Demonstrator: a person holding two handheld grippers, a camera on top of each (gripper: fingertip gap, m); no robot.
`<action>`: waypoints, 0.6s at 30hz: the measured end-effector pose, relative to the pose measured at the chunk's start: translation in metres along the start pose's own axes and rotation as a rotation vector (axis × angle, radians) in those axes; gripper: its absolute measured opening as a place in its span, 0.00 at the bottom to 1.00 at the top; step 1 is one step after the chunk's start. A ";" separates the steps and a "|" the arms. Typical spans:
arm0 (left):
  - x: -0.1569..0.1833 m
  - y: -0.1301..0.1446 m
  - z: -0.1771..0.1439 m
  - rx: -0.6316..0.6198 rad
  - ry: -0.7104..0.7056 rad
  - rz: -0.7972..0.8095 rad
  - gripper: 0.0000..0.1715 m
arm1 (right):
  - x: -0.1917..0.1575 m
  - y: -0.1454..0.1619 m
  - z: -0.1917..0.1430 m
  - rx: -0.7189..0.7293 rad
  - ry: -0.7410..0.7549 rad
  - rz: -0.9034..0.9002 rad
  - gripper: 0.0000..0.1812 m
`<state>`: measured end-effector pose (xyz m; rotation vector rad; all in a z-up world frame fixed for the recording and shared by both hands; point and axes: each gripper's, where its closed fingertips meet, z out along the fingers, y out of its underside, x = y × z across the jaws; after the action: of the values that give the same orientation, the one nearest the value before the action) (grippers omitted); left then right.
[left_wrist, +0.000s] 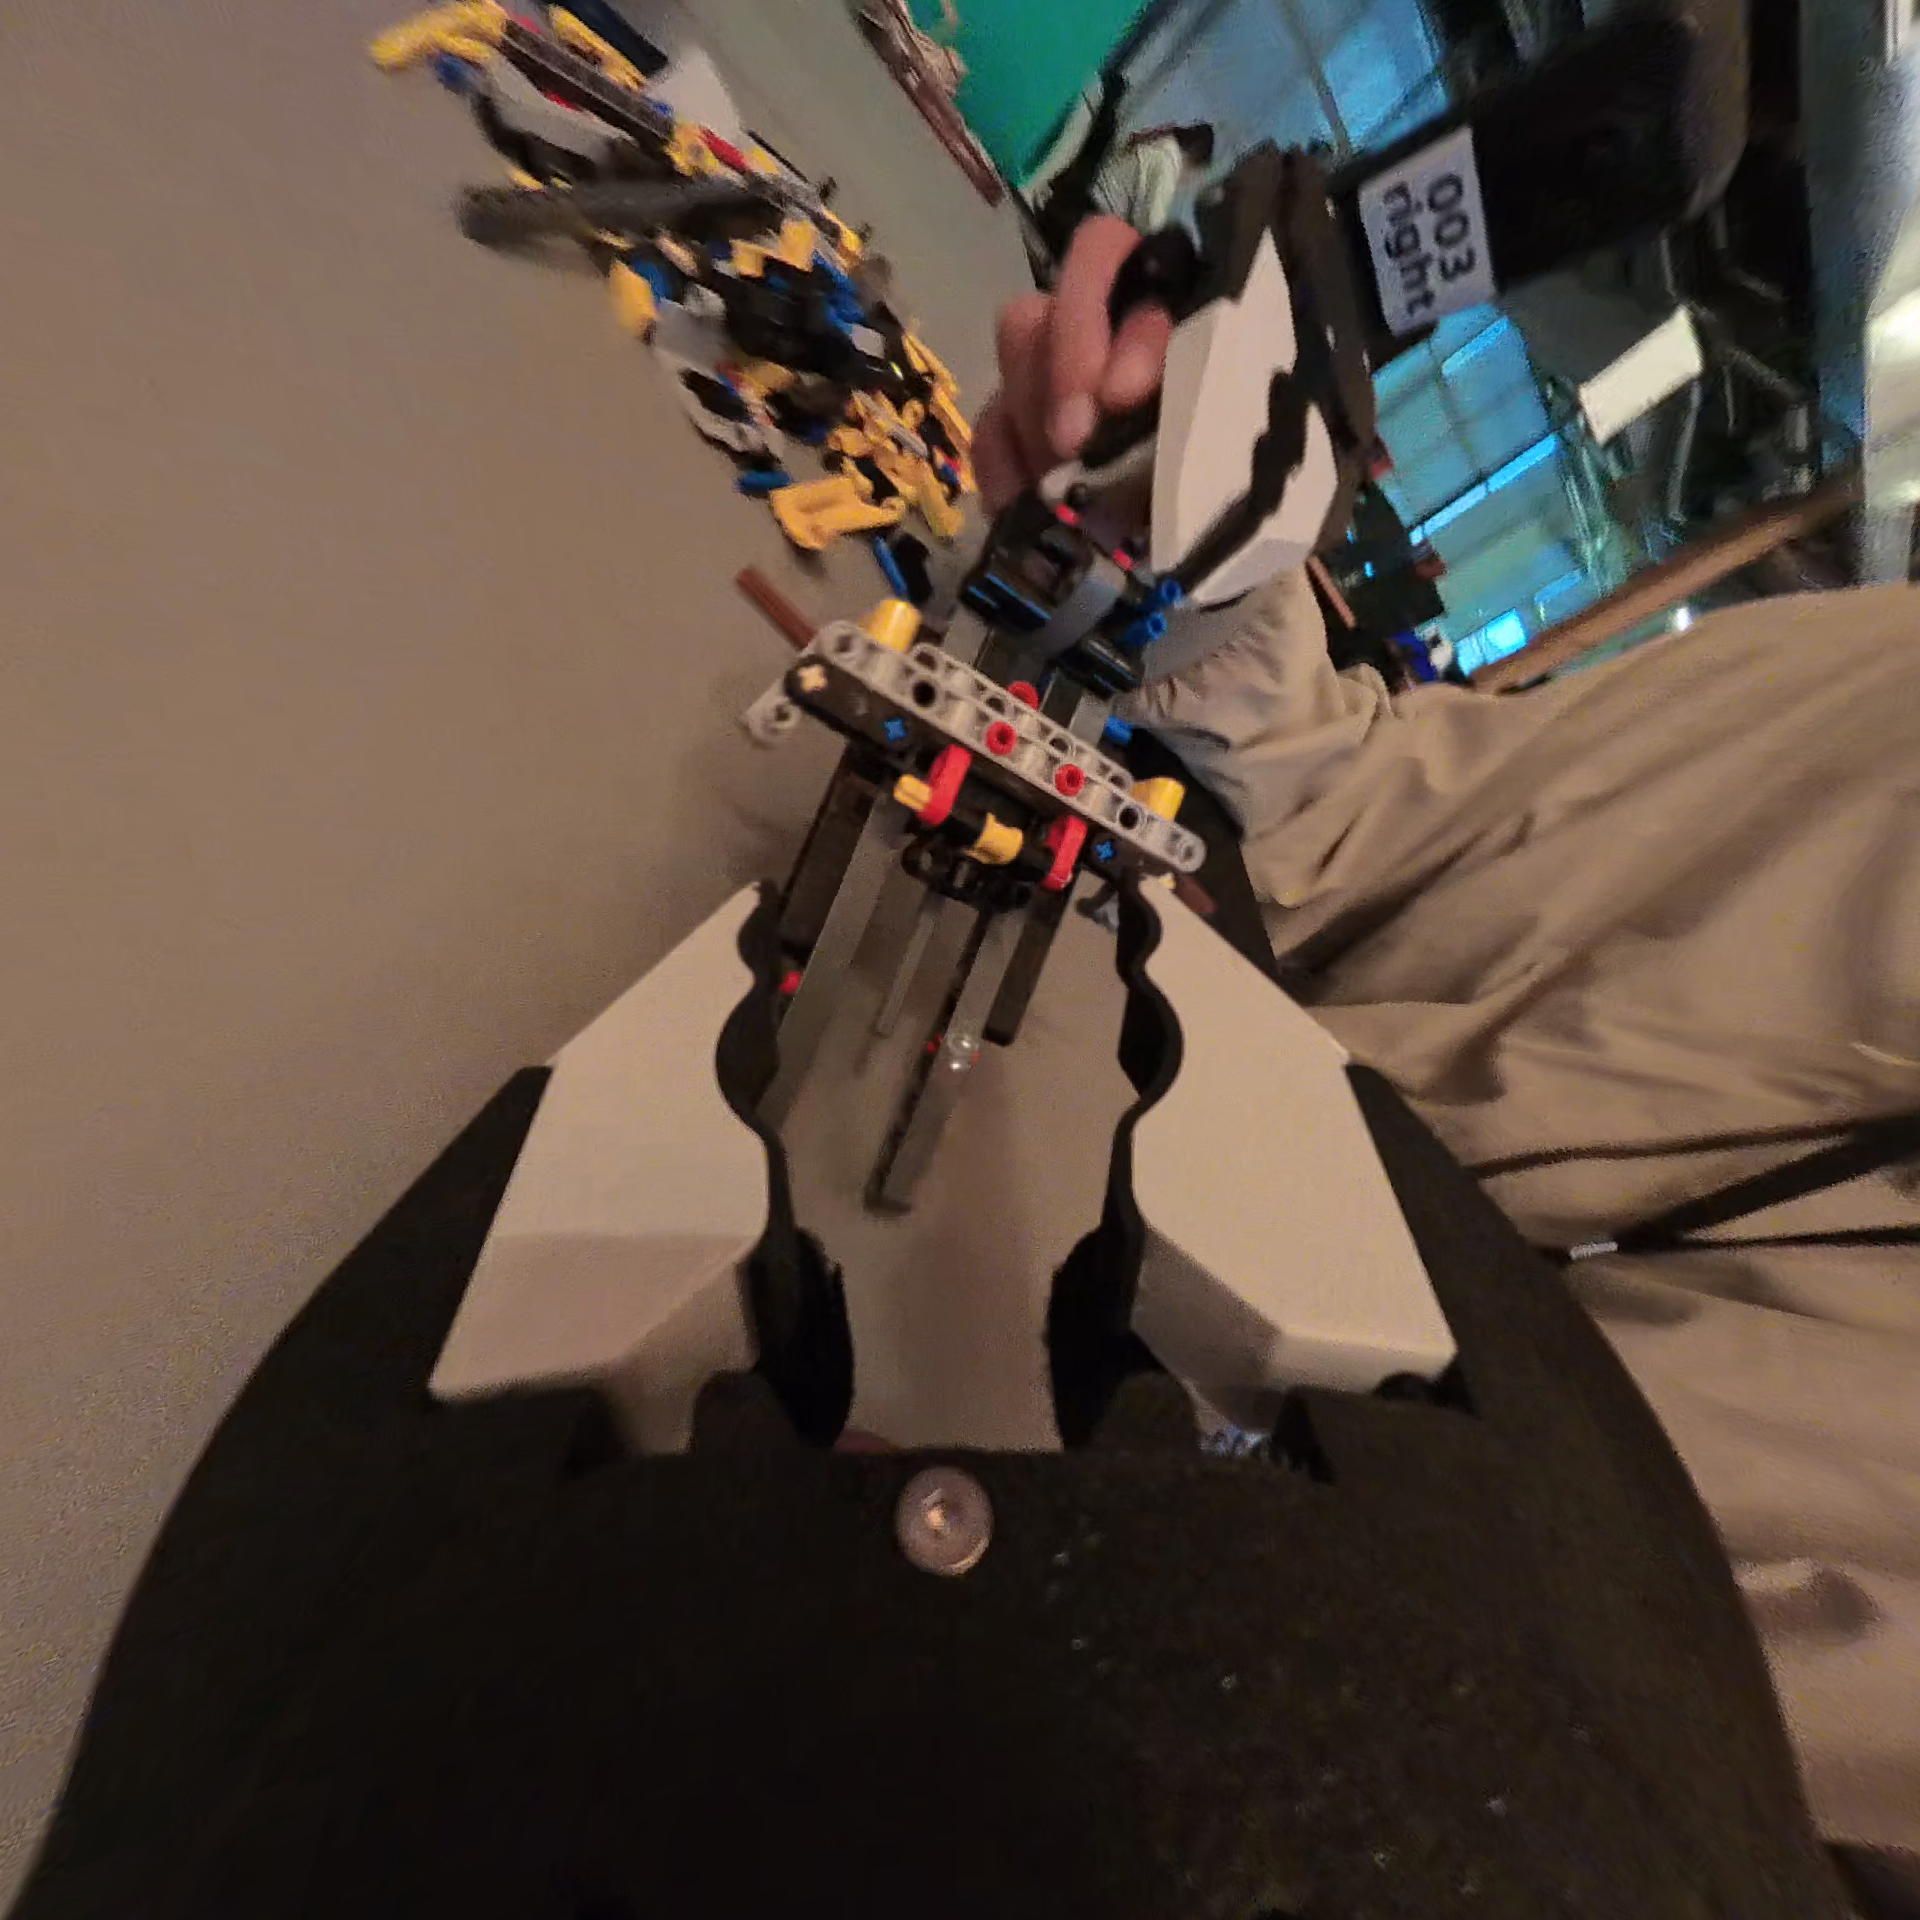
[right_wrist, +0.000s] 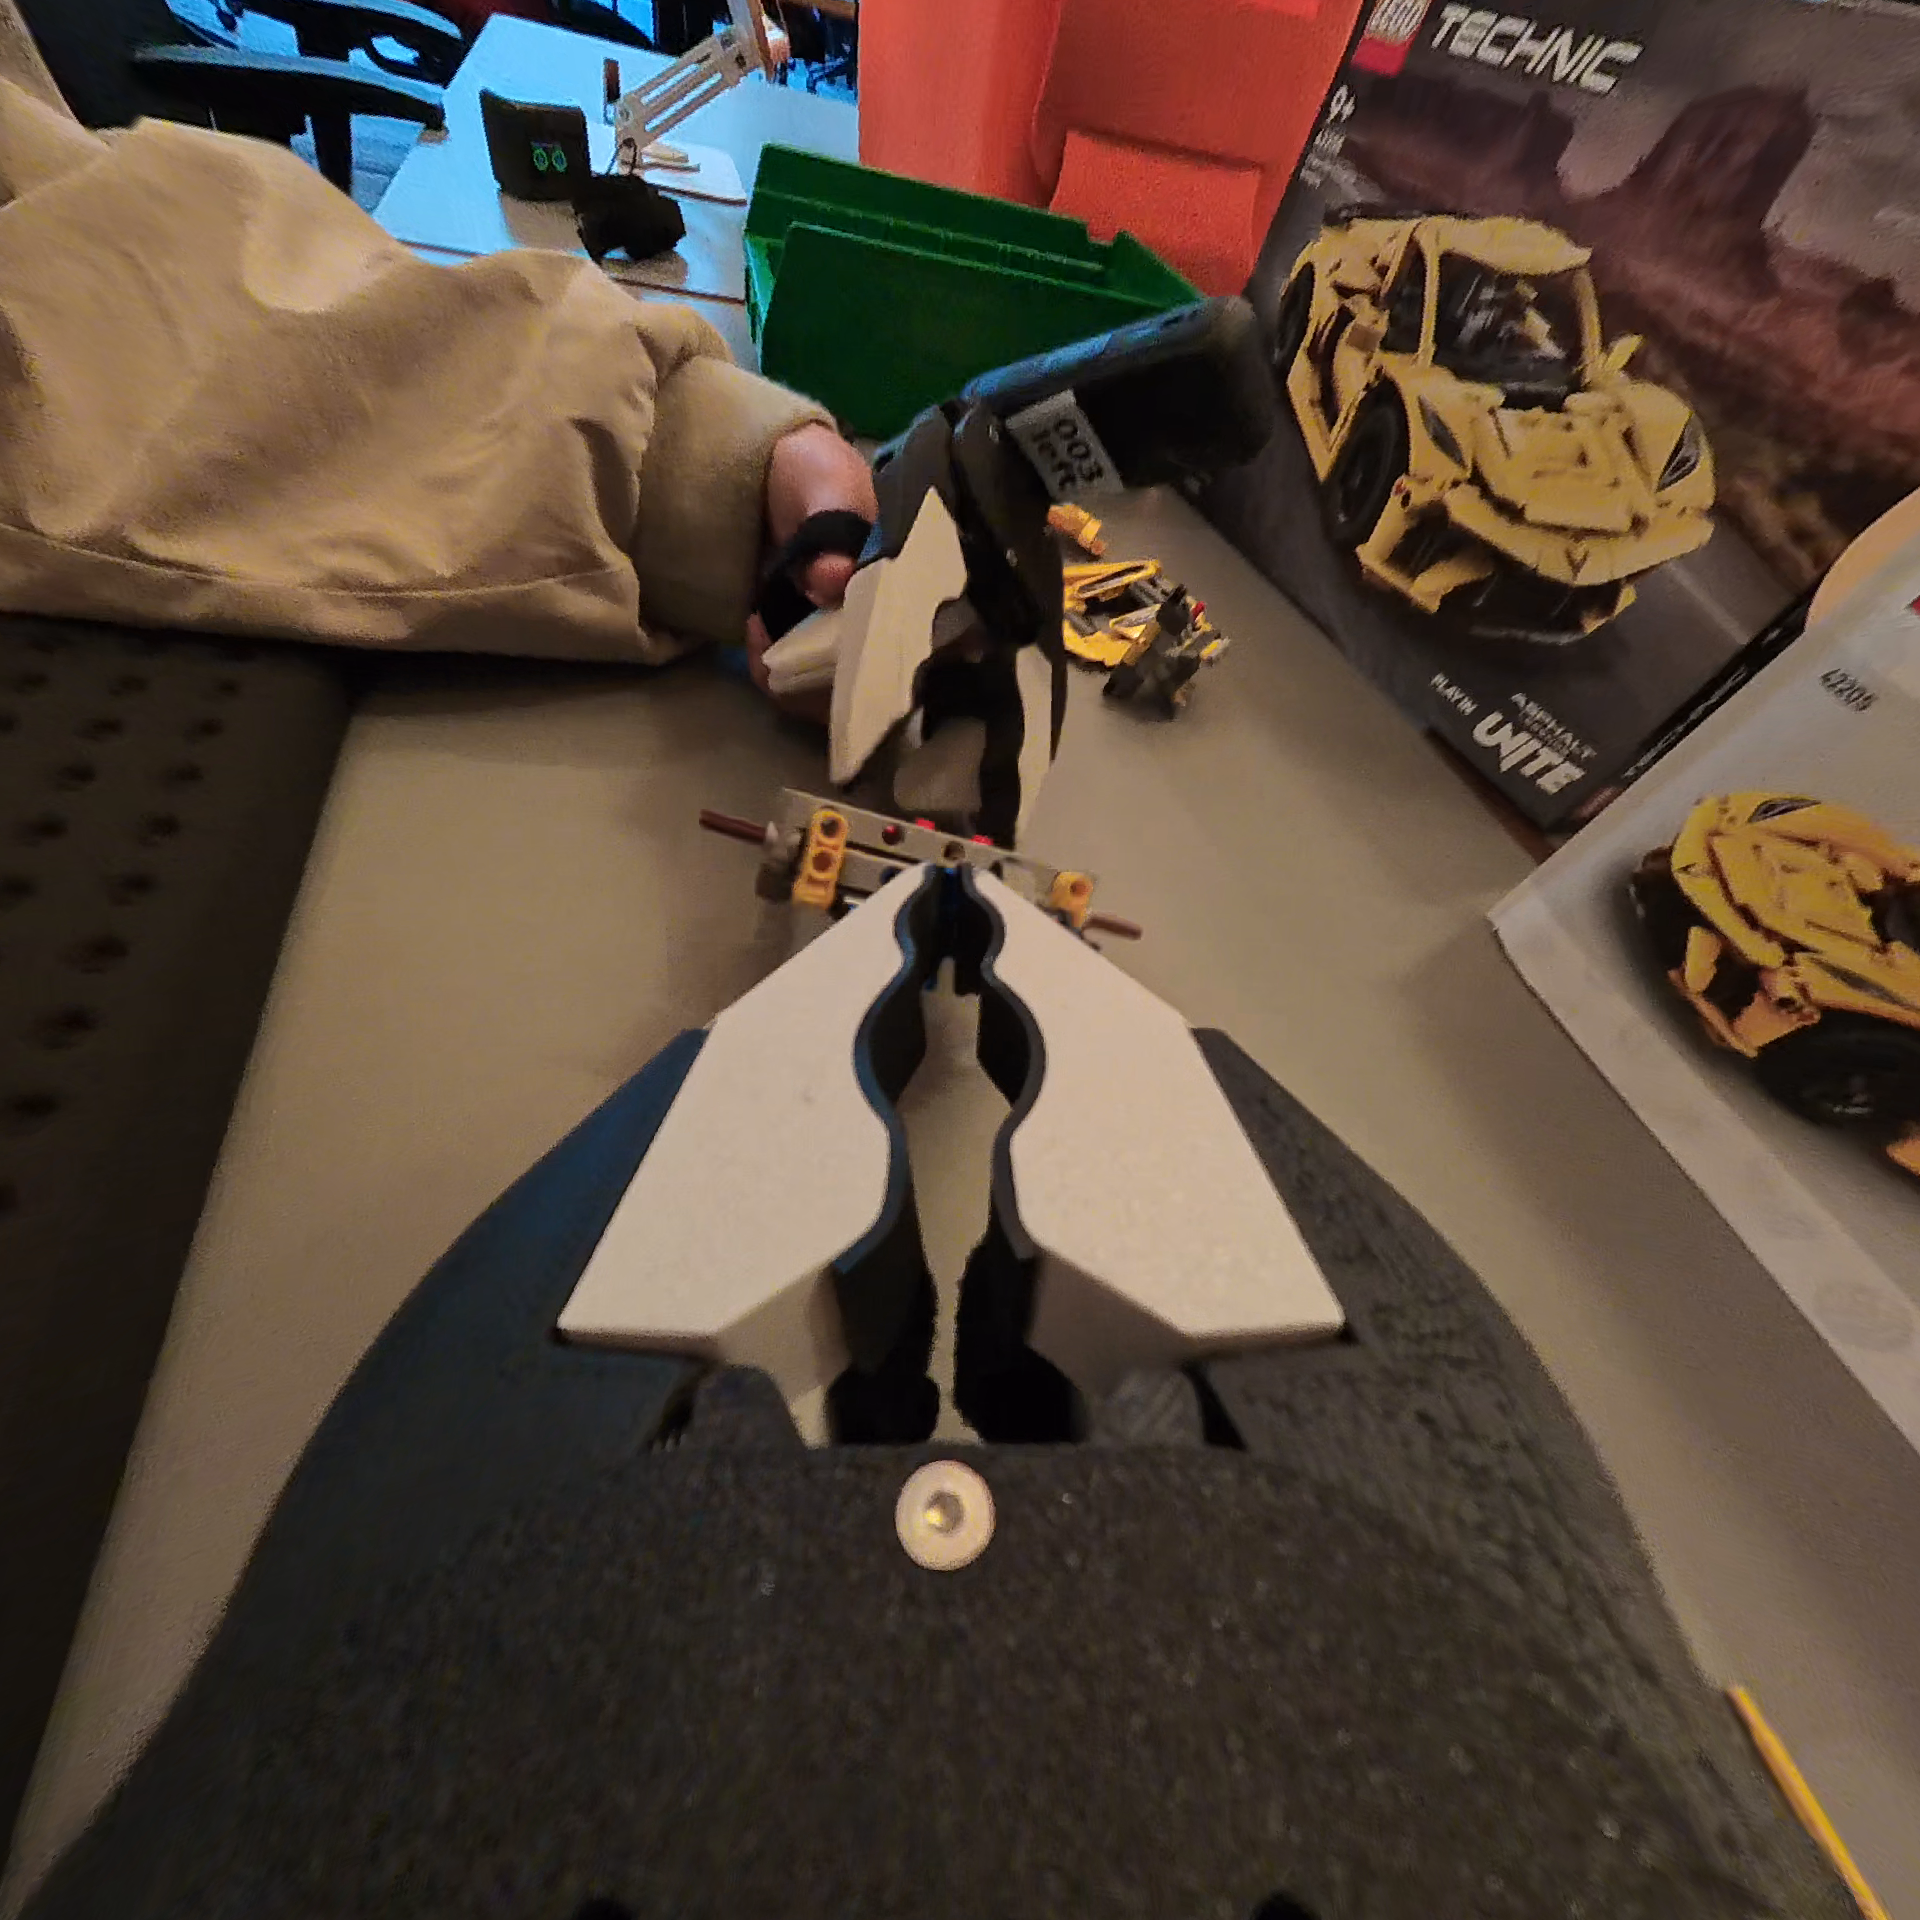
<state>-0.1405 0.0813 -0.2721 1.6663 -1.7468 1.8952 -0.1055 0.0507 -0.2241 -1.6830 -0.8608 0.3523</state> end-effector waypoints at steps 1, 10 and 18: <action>0.004 0.001 0.004 -0.016 0.021 0.019 0.38 | 0.003 0.001 -0.001 -0.001 0.018 -0.001 0.00; 0.004 -0.005 0.011 0.031 -0.027 0.044 0.01 | 0.035 0.046 -0.004 -0.190 0.145 0.187 0.00; 0.007 0.009 0.026 -0.063 -0.184 0.135 0.09 | -0.055 0.084 -0.044 -0.503 0.014 0.517 0.26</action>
<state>-0.1329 0.0553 -0.2794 1.7935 -2.0132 1.7661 -0.0858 -0.0257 -0.3001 -2.3776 -0.5117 0.4989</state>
